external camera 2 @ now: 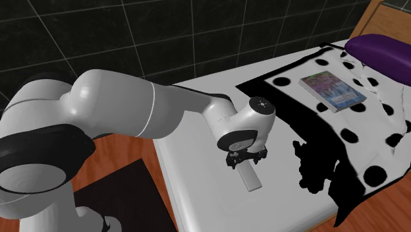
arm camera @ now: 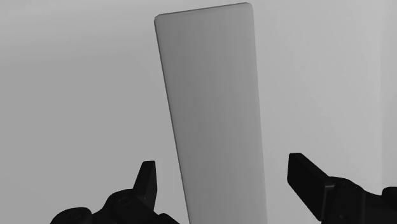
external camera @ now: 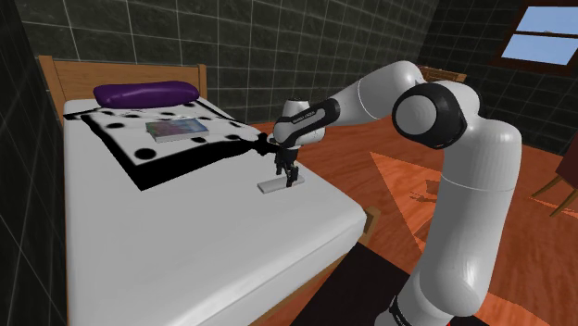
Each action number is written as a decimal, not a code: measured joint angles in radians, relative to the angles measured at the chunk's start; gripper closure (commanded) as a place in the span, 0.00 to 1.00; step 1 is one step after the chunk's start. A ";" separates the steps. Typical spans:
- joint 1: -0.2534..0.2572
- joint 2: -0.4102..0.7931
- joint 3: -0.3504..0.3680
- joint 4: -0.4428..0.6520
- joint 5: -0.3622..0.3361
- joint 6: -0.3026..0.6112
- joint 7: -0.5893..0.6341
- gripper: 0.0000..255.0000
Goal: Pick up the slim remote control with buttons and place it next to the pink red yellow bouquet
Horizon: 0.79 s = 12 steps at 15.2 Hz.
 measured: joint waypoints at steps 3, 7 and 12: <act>0.002 -0.017 -0.001 0.017 -0.005 -0.034 0.004 0.00; 0.005 -0.058 -0.004 0.048 -0.016 -0.104 0.012 0.00; 0.004 -0.064 -0.005 0.049 -0.017 -0.112 0.012 0.00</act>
